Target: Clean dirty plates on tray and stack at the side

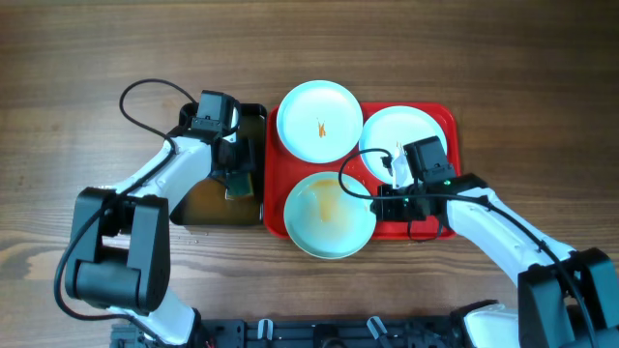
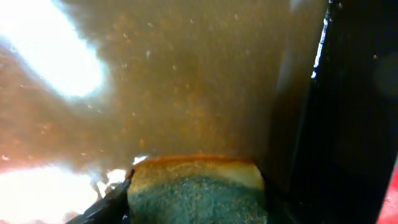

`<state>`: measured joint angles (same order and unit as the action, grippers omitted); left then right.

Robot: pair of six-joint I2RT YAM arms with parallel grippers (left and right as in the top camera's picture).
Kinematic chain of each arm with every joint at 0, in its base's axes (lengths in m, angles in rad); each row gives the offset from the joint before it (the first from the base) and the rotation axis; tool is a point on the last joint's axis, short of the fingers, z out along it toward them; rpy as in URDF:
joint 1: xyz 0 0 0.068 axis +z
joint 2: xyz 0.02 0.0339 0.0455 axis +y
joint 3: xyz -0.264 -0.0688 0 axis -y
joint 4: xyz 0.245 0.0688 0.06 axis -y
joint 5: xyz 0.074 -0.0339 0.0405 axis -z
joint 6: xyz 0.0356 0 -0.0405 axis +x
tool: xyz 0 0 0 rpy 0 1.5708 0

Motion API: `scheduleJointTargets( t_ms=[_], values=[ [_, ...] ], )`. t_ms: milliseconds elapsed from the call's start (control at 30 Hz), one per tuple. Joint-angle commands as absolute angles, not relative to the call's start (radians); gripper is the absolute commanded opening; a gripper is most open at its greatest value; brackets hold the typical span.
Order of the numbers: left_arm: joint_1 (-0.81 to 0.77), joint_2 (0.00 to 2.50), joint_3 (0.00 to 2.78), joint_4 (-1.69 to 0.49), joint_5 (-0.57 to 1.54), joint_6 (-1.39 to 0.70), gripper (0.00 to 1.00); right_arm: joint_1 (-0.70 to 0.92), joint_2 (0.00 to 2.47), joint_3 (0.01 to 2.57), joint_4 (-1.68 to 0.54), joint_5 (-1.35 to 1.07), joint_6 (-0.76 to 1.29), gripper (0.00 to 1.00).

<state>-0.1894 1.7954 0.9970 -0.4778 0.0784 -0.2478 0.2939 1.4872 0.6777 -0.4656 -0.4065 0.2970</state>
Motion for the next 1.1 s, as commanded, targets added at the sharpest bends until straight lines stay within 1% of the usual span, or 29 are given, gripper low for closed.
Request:
scheduleJointTargets(
  t_ms=[0,33,100,133,167,200,267,467,533,567,600,633,700,733,767,833,867,933,967,1033,1067],
  values=[
    [-0.189,1.85,0.961,-0.503,0.142,-0.247,0.06,0.298,1.419,0.754,-0.493,-0.303,0.239,0.04],
    [-0.189,1.85,0.961,-0.507,0.145,-0.247,0.04,0.298,1.391,0.767,-0.505,-0.25,0.234,0.04],
    [-0.189,1.85,0.961,-0.509,0.149,-0.247,0.04,0.298,1.333,0.784,-0.514,-0.155,0.211,0.04],
    [-0.189,1.85,0.961,-0.512,0.149,-0.247,0.2,0.299,1.301,0.789,-0.514,-0.112,0.192,0.04],
    [-0.189,1.85,0.961,-0.517,0.149,-0.247,0.48,0.308,1.259,0.795,-0.514,-0.059,0.152,0.04],
    [-0.189,1.85,0.961,-0.522,0.149,-0.247,0.6,0.318,1.236,0.799,-0.514,-0.014,0.128,0.04],
    [-0.189,1.85,0.961,-0.545,0.149,-0.247,0.65,0.362,1.185,0.809,-0.508,0.116,0.074,0.04],
    [-0.189,1.85,0.961,-0.68,0.149,-0.247,0.7,0.513,1.155,0.813,-0.469,0.493,-0.027,0.04],
    [-0.189,1.85,0.961,-0.686,0.168,-0.247,0.63,0.559,1.155,0.813,-0.424,0.532,-0.026,0.04],
    [-0.189,1.85,0.961,-0.694,0.175,-0.247,0.52,0.564,1.155,0.813,-0.422,0.488,0.024,0.04],
    [-0.189,1.85,0.961,-0.701,0.175,-0.246,0.27,0.561,1.155,0.813,-0.442,0.419,0.087,0.07],
    [-0.189,1.85,0.961,-0.702,0.175,-0.246,0.04,0.558,1.157,0.812,-0.47,0.333,0.155,0.14],
    [-0.189,1.85,0.961,-0.704,0.175,-0.246,0.04,0.535,1.168,0.811,-0.526,0.263,0.266,0.29],
    [-0.189,1.85,0.961,-0.704,0.175,-0.246,0.24,0.494,1.181,0.811,-0.568,0.233,0.34,0.31],
    [-0.189,1.85,0.961,-0.703,0.175,-0.246,0.71,0.462,1.19,0.811,-0.588,0.194,0.369,0.33],
    [-0.189,1.85,0.961,-0.704,0.175,-0.246,0.73,0.37,1.221,0.81,-0.606,0.06,0.369,0.38],
    [-0.189,1.85,0.961,-0.704,0.175,-0.247,0.75,0.311,1.25,0.81,-0.623,-0.029,0.366,0.38],
    [-0.189,1.85,0.961,-0.713,0.175,-0.247,0.75,0.22,1.324,0.81,-0.665,-0.122,0.363,0.38],
    [-0.189,1.85,0.961,-0.72,0.175,-0.247,0.75,0.195,1.364,0.809,-0.671,-0.168,0.329,0.38],
    [-0.189,1.85,0.961,-0.727,0.175,-0.246,0.66,0.175,1.453,0.809,-0.667,-0.246,0.265,0.38],
    [-0.189,1.85,0.961,-0.726,0.175,-0.246,0.39,0.175,1.517,0.809,-0.658,-0.249,0.265,0.38]
  ],
)
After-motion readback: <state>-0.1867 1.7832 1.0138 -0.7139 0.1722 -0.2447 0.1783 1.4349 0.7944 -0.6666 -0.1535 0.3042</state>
